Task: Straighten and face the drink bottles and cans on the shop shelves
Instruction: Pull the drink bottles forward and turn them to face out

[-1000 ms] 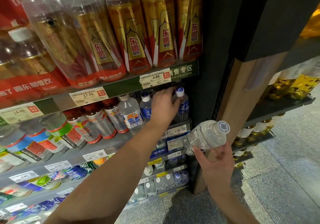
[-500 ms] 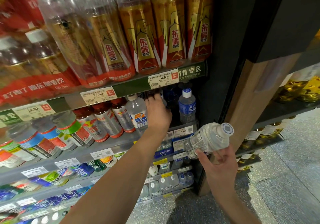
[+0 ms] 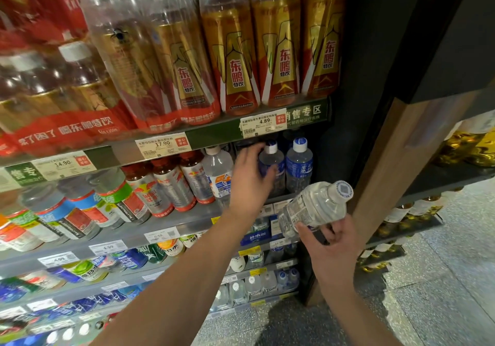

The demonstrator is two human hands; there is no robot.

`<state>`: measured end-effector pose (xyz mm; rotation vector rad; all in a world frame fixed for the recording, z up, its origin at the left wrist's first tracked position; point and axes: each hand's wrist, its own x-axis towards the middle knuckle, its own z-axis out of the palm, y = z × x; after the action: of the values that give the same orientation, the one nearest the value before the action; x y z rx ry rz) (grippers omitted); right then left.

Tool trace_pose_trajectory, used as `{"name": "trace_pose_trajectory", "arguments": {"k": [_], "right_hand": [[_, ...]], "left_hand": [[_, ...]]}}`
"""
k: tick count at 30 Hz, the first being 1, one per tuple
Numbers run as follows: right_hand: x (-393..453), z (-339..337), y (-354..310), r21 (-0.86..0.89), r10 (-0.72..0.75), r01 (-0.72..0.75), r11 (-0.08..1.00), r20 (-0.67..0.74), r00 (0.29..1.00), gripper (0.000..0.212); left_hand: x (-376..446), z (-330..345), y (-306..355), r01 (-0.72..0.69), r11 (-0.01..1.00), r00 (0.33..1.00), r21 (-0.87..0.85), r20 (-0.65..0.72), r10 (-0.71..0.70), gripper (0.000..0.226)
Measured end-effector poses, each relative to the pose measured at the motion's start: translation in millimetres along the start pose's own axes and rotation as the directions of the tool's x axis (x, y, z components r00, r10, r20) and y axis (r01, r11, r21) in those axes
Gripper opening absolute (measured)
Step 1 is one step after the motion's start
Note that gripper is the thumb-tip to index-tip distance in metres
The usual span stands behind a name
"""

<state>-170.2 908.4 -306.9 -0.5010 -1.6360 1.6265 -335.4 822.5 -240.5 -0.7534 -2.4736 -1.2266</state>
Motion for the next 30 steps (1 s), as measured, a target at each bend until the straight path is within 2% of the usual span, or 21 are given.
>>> {"name": "trace_pose_trajectory", "arguments": {"k": [2, 3, 4, 6, 9, 11, 16, 20, 26, 30], "right_hand": [[7, 11, -5, 0.004, -0.047, 0.047, 0.999, 0.027, 0.999, 0.055], [10, 18, -7, 0.0, -0.075, 0.075, 0.997, 0.043, 0.996, 0.056], [14, 26, -9, -0.007, -0.093, 0.094, 0.996, 0.062, 0.994, 0.057], [23, 44, -9, -0.018, -0.103, 0.105, 0.994, 0.096, 0.99, 0.057], [37, 74, -7, -0.01, -0.054, 0.055, 0.998, 0.102, 0.993, 0.067], [41, 89, -5, -0.005, -0.03, 0.031, 1.0, 0.102, 0.994, 0.072], [42, 114, 1, -0.217, -0.093, 0.116, 0.969, 0.113, 0.989, 0.068], [44, 132, -1, -0.362, -0.114, 0.134, 0.922, 0.077, 0.991, 0.064], [51, 151, -4, -0.404, -0.103, 0.106, 0.909, 0.029, 0.994, 0.068], [44, 150, 8, -0.571, -0.131, 0.094, 0.816, -0.024, 0.991, 0.075]], "left_hand": [[-29, -14, -18, -0.064, 0.998, 0.95, -0.027, -0.307, 0.053, 0.037], [-42, -19, -29, -0.016, 0.998, 0.915, -0.062, -0.403, -0.011, 0.039], [-52, -21, -39, 0.074, 0.989, 0.893, -0.125, -0.434, -0.122, 0.047], [-58, -23, -56, 0.234, 0.948, 0.887, -0.217, -0.352, -0.3, 0.06], [-50, -25, -72, 0.315, 0.913, 0.909, -0.26, -0.193, -0.369, 0.065], [-47, -26, -81, 0.346, 0.894, 0.906, -0.284, -0.149, -0.397, 0.061], [-52, -29, -101, 0.404, 0.883, 0.878, -0.237, -0.17, -0.447, 0.032], [-52, -30, -109, 0.422, 0.867, 0.875, -0.263, -0.131, -0.466, 0.031], [-49, -28, -109, 0.427, 0.856, 0.867, -0.291, -0.136, -0.479, 0.031], [-48, -29, -108, 0.425, 0.857, 0.869, -0.292, -0.136, -0.477, 0.031]]}}
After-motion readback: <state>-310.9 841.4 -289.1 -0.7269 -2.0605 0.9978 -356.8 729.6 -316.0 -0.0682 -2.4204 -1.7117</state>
